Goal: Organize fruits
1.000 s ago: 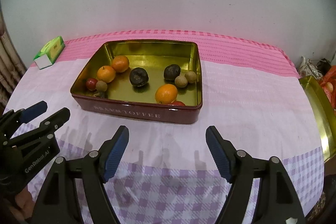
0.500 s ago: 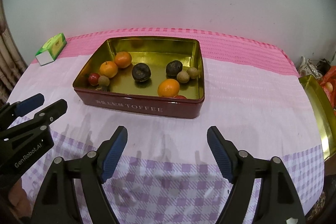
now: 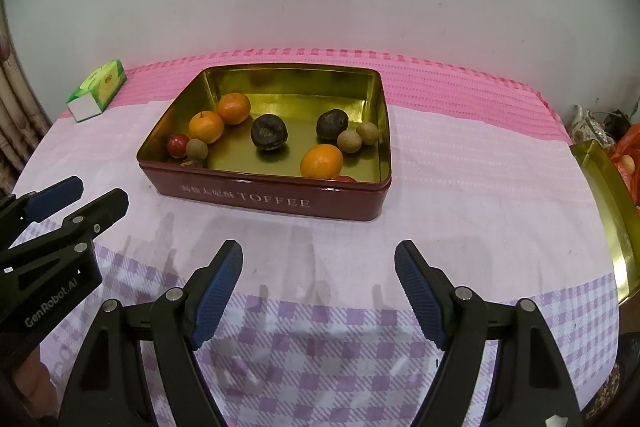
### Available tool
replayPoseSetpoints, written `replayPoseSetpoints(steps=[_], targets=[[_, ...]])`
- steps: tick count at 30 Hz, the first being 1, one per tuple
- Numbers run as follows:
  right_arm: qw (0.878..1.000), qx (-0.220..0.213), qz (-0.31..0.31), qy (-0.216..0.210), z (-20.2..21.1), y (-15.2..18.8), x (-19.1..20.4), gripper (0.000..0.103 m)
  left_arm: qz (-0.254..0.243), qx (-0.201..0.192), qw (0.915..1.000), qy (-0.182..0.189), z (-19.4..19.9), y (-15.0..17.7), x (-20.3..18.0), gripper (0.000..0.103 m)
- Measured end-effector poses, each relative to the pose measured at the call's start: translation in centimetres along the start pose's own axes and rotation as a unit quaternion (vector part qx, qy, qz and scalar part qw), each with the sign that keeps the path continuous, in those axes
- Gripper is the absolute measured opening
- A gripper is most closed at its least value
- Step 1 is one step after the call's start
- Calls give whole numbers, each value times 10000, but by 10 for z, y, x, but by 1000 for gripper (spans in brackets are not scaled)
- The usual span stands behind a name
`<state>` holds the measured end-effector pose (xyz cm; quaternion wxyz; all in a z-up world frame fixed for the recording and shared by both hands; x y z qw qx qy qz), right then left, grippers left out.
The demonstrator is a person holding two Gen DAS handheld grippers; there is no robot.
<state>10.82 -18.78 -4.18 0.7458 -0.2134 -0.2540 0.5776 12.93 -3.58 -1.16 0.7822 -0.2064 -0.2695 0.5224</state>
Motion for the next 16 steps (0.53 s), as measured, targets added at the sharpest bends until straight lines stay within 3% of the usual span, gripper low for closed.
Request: replayPoseSetpoints(steps=[16], targets=[[10000,34,7,33,-3,3,0,76,-21,8,10000,50,-2,1,-3,54]])
Point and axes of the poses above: each gripper's, at about its wrist camera, not at the fingertips, and z roughly against the way its jaws point, x to its left, y to its underside, the point moved 3 cm from there along -z, roughly the way its jaws point, and after that the axes turned 13 degrees about -z, right-handed, at the moved point
